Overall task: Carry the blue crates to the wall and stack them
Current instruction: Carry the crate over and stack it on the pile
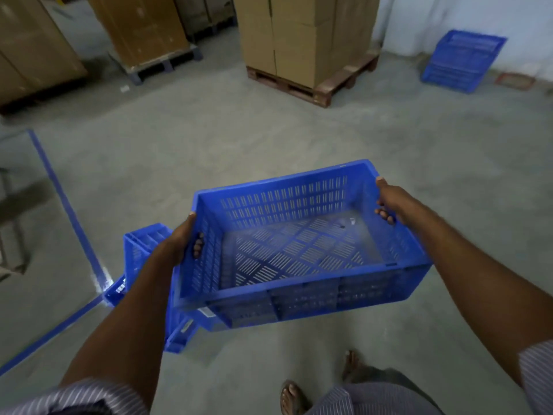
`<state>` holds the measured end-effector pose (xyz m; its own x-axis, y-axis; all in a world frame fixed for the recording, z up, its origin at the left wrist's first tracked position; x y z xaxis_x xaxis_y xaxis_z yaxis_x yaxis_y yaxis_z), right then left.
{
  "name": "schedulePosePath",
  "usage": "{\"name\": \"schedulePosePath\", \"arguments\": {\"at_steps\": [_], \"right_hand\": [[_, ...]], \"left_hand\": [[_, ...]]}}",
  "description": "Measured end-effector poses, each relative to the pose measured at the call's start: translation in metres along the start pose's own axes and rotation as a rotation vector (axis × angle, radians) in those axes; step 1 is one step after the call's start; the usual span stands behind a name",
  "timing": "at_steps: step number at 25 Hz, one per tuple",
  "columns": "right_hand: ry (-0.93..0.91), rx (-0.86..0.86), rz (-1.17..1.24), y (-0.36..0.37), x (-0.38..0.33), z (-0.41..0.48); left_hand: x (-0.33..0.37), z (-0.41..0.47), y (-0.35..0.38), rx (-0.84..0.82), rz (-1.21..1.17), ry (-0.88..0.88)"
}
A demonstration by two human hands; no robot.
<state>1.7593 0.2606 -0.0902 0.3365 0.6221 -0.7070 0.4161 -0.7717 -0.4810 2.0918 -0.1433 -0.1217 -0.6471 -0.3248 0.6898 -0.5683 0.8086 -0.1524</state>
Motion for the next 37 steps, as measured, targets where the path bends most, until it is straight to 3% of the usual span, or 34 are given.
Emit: {"name": "schedulePosePath", "arguments": {"at_steps": [4, 12, 15, 20, 26, 37], "right_hand": [[0.072, 0.056, -0.002, -0.064, 0.019, 0.038], [0.229, 0.152, 0.055, -0.196, 0.061, 0.122], [0.167, 0.256, 0.093, -0.254, 0.064, 0.153], [0.064, 0.449, 0.194, -0.322, 0.062, 0.193], [0.101, 0.647, 0.133, -0.374, 0.05, 0.278], [0.183, 0.72, 0.228, -0.493, -0.045, 0.474]], "left_hand": [[0.063, 0.032, 0.073, -0.134, 0.109, -0.06], [0.172, 0.094, 0.249, -0.172, 0.292, -0.026], [0.223, 0.109, 0.31, -0.136, 0.307, 0.1], [0.309, 0.128, 0.379, 0.098, 0.303, 0.451], [0.392, 0.201, 0.455, 0.191, 0.33, 0.597], [0.619, 0.353, 0.654, -0.088, 0.387, 0.567]]}}
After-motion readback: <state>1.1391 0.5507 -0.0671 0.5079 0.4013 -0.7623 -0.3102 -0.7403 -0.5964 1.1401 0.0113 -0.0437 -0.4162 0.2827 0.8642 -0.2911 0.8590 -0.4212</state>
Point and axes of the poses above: each hand's wrist, its own z-axis towards the middle knuckle, its own y-axis out of the palm, x = y × z, the point moved 8 cm from there along z, towards the middle knuckle
